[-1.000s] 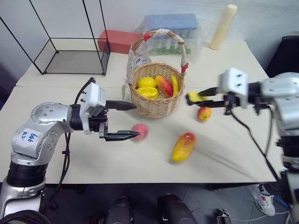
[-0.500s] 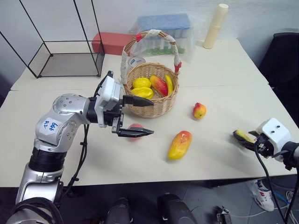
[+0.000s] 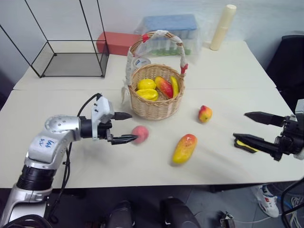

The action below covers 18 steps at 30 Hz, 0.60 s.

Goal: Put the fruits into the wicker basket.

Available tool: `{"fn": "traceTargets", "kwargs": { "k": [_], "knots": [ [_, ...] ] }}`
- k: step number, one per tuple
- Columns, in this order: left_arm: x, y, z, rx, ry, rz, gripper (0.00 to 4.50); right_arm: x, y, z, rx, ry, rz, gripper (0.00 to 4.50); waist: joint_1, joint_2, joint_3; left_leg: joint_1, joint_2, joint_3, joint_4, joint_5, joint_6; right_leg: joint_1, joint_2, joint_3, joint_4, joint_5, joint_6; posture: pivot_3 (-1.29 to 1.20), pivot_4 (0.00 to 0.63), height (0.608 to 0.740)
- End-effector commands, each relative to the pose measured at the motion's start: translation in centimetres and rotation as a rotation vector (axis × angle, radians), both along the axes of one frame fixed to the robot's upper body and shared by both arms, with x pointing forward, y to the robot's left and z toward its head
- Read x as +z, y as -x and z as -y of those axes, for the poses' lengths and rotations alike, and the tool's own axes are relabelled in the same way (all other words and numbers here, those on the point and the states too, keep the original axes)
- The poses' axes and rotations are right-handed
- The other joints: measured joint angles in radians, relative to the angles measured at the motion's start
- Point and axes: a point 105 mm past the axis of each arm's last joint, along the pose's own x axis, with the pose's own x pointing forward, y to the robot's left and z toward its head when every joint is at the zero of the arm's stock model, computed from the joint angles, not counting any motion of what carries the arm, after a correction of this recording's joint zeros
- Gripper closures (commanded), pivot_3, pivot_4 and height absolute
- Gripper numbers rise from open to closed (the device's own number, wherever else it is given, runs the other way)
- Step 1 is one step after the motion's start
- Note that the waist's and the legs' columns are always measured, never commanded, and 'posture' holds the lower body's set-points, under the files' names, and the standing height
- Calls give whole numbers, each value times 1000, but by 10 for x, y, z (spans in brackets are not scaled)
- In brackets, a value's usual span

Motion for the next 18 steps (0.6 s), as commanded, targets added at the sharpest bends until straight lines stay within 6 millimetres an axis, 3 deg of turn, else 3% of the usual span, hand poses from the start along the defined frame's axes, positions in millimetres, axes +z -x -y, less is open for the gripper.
{"fn": "traceTargets", "kwargs": {
  "k": [1,4,11,15,18],
  "knots": [
    [-2,1,11,50,38,33,0,8,13,-15,75,-36,0,46,8,0,0,-1,0,-1,0,-1,1,1,0,0,-2,0,1,0,150,740],
    [-14,-5,15,120,91,-7,0,7,17,-24,94,-54,2,46,21,0,0,-3,-1,0,2,-5,9,1,-2,-1,-5,2,3,0,150,740],
    [-25,4,33,52,168,-80,0,2,12,-25,57,-84,-11,46,24,0,0,-2,-1,0,1,-5,8,1,-2,0,-6,2,4,0,150,740],
    [-40,-13,33,117,79,-61,0,5,11,-31,67,-101,1,46,25,0,0,-2,-1,0,1,-5,8,1,-1,0,-6,2,4,0,150,740],
    [-41,-13,36,85,41,-44,501,6,10,-32,63,-100,4,0,24,0,0,-2,-1,0,1,-5,8,1,-1,0,-6,2,4,0,150,740]
  ]
}}
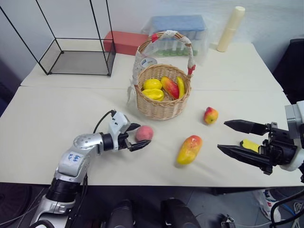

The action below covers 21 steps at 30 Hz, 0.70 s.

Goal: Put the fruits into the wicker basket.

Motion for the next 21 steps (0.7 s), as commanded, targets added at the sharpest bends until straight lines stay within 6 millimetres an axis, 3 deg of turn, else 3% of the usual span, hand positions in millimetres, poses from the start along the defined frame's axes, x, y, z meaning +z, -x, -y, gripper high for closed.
{"fn": "traceTargets", "kwargs": {
  "k": [1,4,9,12,15,18,21],
  "knots": [
    [8,-1,4,-41,-38,66,730,7,3,-6,21,5,38,0,0,0,0,0,0,0,0,0,0,0,0,0,0,0,0,0,150,740],
    [11,3,5,-75,-55,72,1634,7,2,-7,15,9,40,0,0,0,0,0,0,0,-1,0,-1,-1,0,0,0,0,0,0,150,740],
    [68,26,9,-255,151,101,1634,12,-1,-7,-6,-5,61,0,0,0,0,-1,1,0,0,1,-2,-1,0,0,0,0,0,0,150,740],
    [114,2,13,-131,287,97,1634,17,-9,-6,-40,-29,88,0,5,0,0,-1,0,-1,0,1,-1,-1,0,-1,1,0,0,0,150,740],
    [142,-23,25,13,328,113,1634,21,-13,-6,-53,-58,98,0,4,-1,0,-2,-1,-4,2,1,1,1,0,-2,-1,1,3,0,150,740],
    [157,-32,36,63,355,117,1634,20,-16,-6,-61,-53,102,0,1,-1,0,-2,-2,-3,1,2,-2,2,0,-1,-3,1,3,0,150,740],
    [150,-65,51,237,256,71,1634,18,-18,-9,-68,-53,106,0,4,-1,0,-3,-1,-1,1,2,-4,0,1,0,-3,1,4,0,150,740]
  ]
}}
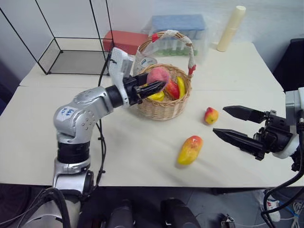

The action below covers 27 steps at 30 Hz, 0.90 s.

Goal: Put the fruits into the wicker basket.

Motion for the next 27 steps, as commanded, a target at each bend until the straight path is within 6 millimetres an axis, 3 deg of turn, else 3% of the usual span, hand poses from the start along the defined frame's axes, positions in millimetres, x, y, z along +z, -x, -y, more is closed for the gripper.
{"fn": "traceTargets", "kwargs": {
  "k": [1,8,12,14,19,21,24,27],
  "knots": [
    [-2,-28,8,165,-109,-27,1634,6,0,-4,-1,-8,51,0,2,0,0,-2,0,0,0,1,-1,-2,0,0,0,0,0,0,150,740],
    [-4,-46,11,203,-112,19,44,6,0,-4,-23,-4,58,0,1,0,0,-5,0,1,0,3,-3,-8,0,1,2,0,0,0,150,740],
    [8,-26,18,22,-54,66,44,0,1,-1,-48,41,51,0,2,0,0,-6,0,1,0,3,-3,-8,0,1,2,0,0,0,150,740],
    [16,-5,15,-112,-54,126,44,-9,3,-1,-44,118,48,0,1,0,0,-6,0,1,0,3,-3,-8,0,0,2,0,0,0,150,740],
    [19,37,-9,-373,-129,223,44,-23,2,4,-4,376,128,0,-5,1,0,-3,1,2,-2,4,-6,-7,1,0,3,0,-1,0,150,740],
    [1,57,-32,-507,-258,210,44,-48,-1,11,90,655,199,0,-6,1,0,-2,1,2,-1,5,-6,-7,1,0,4,-1,-2,0,150,740],
    [-23,79,-53,-638,-413,173,44,-68,-3,10,212,815,277,0,-11,0,0,2,1,3,-2,5,-6,-3,1,1,3,-1,-3,0,150,740],
    [-40,86,-63,-675,-528,164,44,-88,-9,8,339,985,404,0,-7,0,0,2,0,4,-2,4,-4,-2,-1,1,2,-1,-3,0,150,740]
  ]
}}
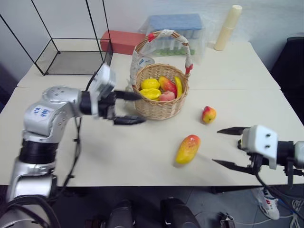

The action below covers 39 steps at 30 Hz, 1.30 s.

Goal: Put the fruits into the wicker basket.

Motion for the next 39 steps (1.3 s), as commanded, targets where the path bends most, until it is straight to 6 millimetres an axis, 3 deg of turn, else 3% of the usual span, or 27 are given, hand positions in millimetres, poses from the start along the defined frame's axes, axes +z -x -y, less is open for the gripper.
{"fn": "traceTargets", "kwargs": {
  "k": [1,10,18,22,25,27,34,36,39],
  "knots": [
    [-6,13,0,-90,-86,66,44,-15,-4,-5,179,186,123,0,7,0,0,0,0,0,0,0,1,0,-1,0,0,0,0,0,150,740],
    [-1,15,8,-65,-27,81,44,-44,-42,-24,299,280,262,0,6,-1,0,-2,1,0,2,-1,2,-2,0,0,2,-1,-2,0,150,740],
    [3,10,7,-37,-13,96,44,-54,-56,-36,349,269,260,0,-7,-1,0,1,1,0,3,0,1,-1,0,0,7,-2,-4,0,150,740],
    [3,7,7,-28,-5,100,0,-47,-60,-42,344,234,277,1297,-15,-1,0,2,1,0,3,0,1,-1,0,0,10,-2,-4,0,150,740],
    [2,6,6,-18,1,99,0,-35,-61,-44,322,191,310,2317,-15,-1,0,2,1,0,3,0,0,-2,0,0,12,-3,-5,0,150,740],
    [2,6,6,-17,3,100,0,-21,-60,-43,305,161,337,2629,-15,-1,0,2,1,0,3,0,0,-3,0,0,12,-3,-5,0,150,740],
    [9,1,4,25,77,86,0,46,-53,-59,187,-176,282,2629,-15,-1,0,2,2,0,3,0,-1,-3,0,0,13,-3,-5,0,150,740],
    [18,-7,2,79,135,76,0,64,-62,-71,153,-254,287,2629,-18,-1,0,2,2,0,3,0,-1,-3,0,0,14,-3,-5,0,150,740],
    [23,-12,0,109,172,69,0,85,-91,-86,79,-294,335,2629,-22,-1,0,2,2,0,4,1,-2,-5,0,0,17,-3,-5,0,150,740]
  ]
}}
